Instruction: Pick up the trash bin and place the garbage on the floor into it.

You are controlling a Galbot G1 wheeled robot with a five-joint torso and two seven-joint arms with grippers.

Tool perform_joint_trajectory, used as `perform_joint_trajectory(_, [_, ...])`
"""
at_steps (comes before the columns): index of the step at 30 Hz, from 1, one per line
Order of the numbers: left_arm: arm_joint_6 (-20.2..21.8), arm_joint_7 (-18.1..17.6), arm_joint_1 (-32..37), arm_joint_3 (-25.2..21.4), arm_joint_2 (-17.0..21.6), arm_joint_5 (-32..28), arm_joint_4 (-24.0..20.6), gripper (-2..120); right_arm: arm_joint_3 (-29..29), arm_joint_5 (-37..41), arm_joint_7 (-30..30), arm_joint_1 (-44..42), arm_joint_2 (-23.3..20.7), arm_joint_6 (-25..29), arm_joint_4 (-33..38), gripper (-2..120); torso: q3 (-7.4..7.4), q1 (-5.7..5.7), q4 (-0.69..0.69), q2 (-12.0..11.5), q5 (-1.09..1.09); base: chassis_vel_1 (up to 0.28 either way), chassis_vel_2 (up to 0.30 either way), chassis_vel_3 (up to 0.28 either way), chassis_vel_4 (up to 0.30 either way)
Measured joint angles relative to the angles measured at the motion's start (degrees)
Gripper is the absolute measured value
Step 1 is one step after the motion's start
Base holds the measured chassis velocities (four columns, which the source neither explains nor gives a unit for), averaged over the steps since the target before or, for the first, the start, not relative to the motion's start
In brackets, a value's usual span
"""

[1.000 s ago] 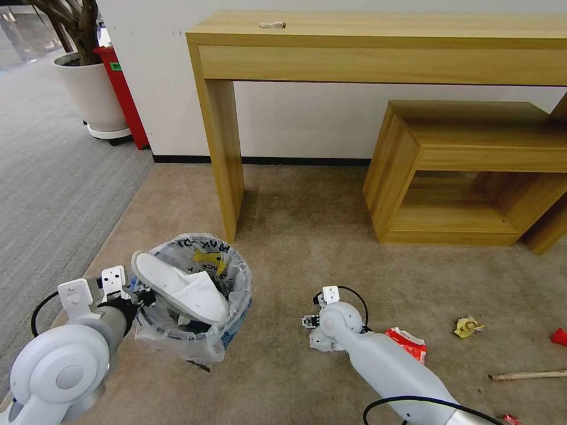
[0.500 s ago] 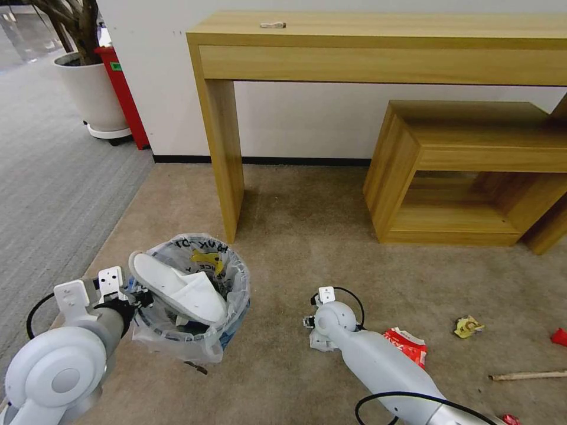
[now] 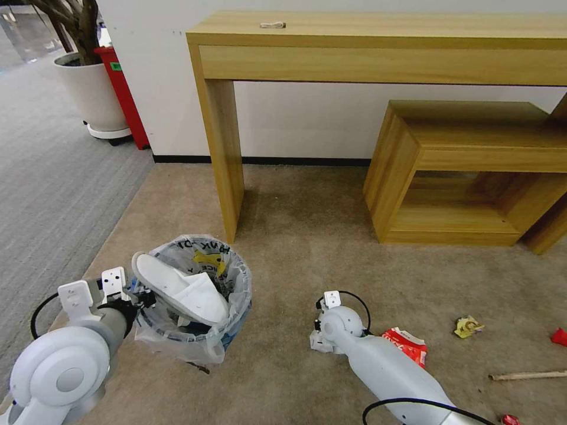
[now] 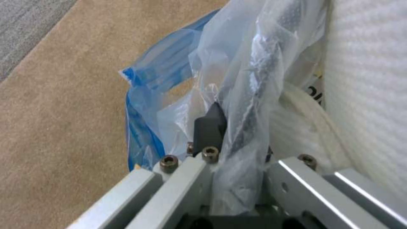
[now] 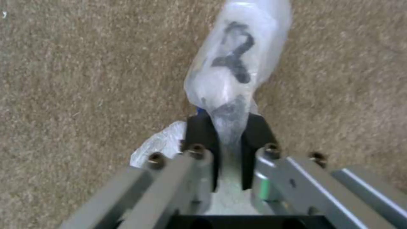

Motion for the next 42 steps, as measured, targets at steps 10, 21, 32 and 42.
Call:
perform_joint_trajectory(10, [0.0, 0.0, 0.5, 0.2, 0.0, 0.3, -0.3, 0, 1.1, -9.0, -8.1, -0.9, -3.7, 12.4, 4.5, 0, 0.0, 0.0, 0.0, 0.0, 0.01, 0.0, 0.0, 0.0, 0.0])
perform_joint_trajectory(21, [0.1, 0.6, 0.6, 1.8, 0.0, 0.4, -0.1, 0, 3.4, -13.9, -31.8, 4.5, -9.2, 42.3, 10.2, 0, 0.0, 0.0, 0.0, 0.0, 0.0, 0.0, 0.0, 0.0, 0.0])
perform_joint_trajectory(32, [0.5, 1.3, 0.8, 3.4, 1.1, -0.9, 0.2, 0, 1.5, -5.9, -61.1, 8.0, -8.6, 58.3, 11.7, 0, 0.0, 0.0, 0.0, 0.0, 0.0, 0.0, 0.0, 0.0, 0.0])
perform_joint_trajectory(42, [1.0, 3.3, -0.4, 5.5, 5.1, -2.8, -0.3, 0, -1.2, -2.9, -76.1, 10.9, -9.1, 58.0, 14.6, 0, 0.0, 0.0, -0.01, 0.0, -0.01, 0.0, 0.0, 0.0, 0.0])
